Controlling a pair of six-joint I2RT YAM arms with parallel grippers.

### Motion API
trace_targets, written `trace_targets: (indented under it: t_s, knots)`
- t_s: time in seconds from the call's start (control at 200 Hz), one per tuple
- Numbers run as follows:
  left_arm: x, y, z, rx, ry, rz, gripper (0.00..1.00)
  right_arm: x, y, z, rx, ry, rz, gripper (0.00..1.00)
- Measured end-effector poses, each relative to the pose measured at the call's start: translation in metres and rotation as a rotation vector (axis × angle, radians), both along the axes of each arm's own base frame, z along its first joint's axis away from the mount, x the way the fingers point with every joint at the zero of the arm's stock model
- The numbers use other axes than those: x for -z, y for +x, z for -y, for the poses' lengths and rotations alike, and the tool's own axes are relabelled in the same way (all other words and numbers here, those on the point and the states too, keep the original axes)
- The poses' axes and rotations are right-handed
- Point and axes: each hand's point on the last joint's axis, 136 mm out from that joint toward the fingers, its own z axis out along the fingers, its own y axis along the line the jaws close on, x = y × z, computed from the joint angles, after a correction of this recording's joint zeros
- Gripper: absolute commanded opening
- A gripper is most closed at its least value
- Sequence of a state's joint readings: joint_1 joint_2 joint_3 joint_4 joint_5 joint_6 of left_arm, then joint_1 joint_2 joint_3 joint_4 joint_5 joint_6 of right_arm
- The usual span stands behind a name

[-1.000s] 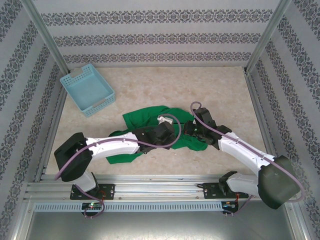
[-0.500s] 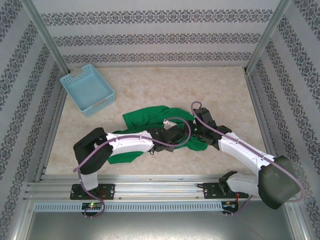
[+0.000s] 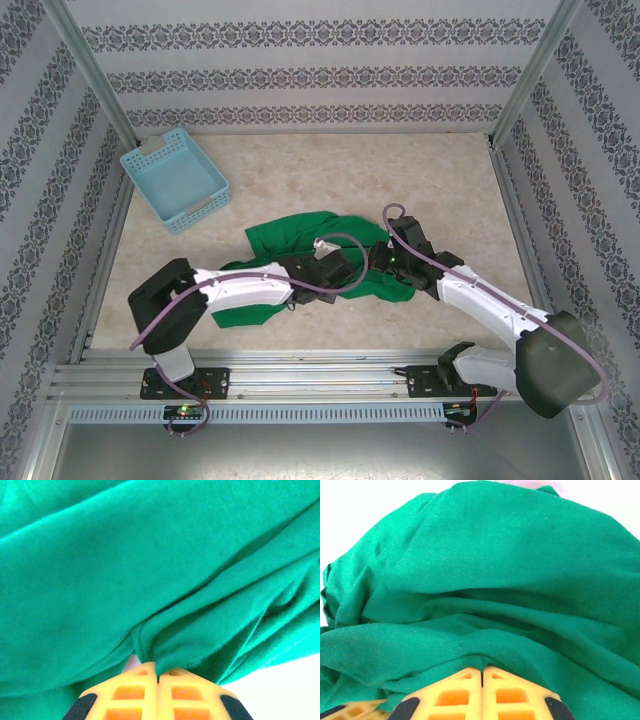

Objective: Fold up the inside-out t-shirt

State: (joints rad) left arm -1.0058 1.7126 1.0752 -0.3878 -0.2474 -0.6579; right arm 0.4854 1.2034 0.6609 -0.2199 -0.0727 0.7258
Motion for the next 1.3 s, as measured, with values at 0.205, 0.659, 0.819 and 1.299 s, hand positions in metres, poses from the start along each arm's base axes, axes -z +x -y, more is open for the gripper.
trace_targets:
  t_s: [0.205, 0.659, 0.819, 1.299]
  knots:
    - [-0.033, -0.007, 0.006, 0.053, -0.145, 0.052, 0.0, 0.019, 0.01, 0.006, 0.003, -0.053, -0.055, 0.01]
    - [-0.04, -0.01, 0.014, 0.107, -0.339, 0.064, 0.0, 0.009, 0.019, 0.012, -0.035, -0.132, -0.032, 0.5]
    - [-0.041, -0.009, 0.019, 0.116, -0.371, 0.067, 0.0, -0.035, -0.018, -0.019, -0.148, -0.045, 0.1, 0.46]
    - [-0.018, -0.026, 0.004, 0.061, -0.444, 0.014, 0.0, 0.049, -0.034, -0.056, -0.181, -0.012, -0.106, 0.4]
